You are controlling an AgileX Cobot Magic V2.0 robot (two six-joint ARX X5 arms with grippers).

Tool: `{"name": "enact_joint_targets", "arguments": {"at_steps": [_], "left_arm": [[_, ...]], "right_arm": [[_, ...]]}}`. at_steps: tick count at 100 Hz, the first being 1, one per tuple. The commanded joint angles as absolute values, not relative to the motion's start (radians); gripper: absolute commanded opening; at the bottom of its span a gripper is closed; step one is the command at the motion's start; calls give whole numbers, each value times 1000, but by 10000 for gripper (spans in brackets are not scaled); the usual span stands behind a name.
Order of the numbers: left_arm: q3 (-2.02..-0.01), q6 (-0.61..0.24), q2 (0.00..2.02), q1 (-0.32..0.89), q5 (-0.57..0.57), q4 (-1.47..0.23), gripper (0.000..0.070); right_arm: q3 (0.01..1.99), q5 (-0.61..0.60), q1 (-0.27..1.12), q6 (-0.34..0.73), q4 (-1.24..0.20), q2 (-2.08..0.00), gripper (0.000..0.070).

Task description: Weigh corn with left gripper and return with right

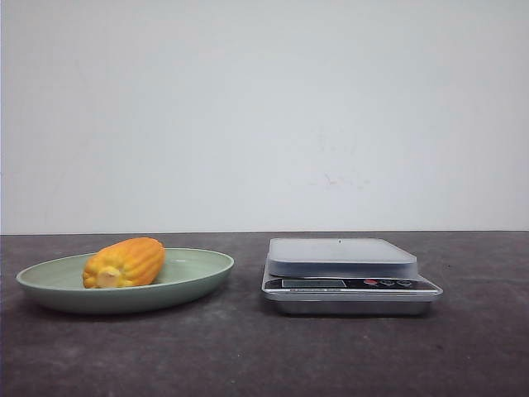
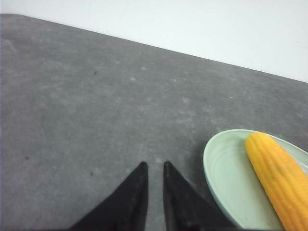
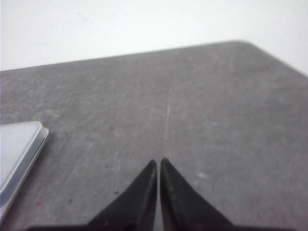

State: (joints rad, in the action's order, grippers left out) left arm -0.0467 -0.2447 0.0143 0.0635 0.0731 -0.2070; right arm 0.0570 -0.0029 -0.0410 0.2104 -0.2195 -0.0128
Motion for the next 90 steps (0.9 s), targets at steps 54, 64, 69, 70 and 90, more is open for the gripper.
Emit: {"name": "enact_joint_targets", "arguments": {"at_steps": [54,64,69,70,90], "left_arm": [[-680,-323,569,72,-80,-289,489],[-784,-295,635,87,-106,-356,474],[-830,-288,667,101,-107,-381,474],[-839,-287,673,104,-107,-384,474],[-999,-253,833,231,-106,-432,475]], "right_arm": [[686,-144,-37,243,-377,-485,481],[730,-165,-23,242,-405,-504,515],[751,-166,-16,242,-426,-513,515],[756,-166,-15,242,-430,-515,515],[856,-214,4,224,-521,-550,516]]}}
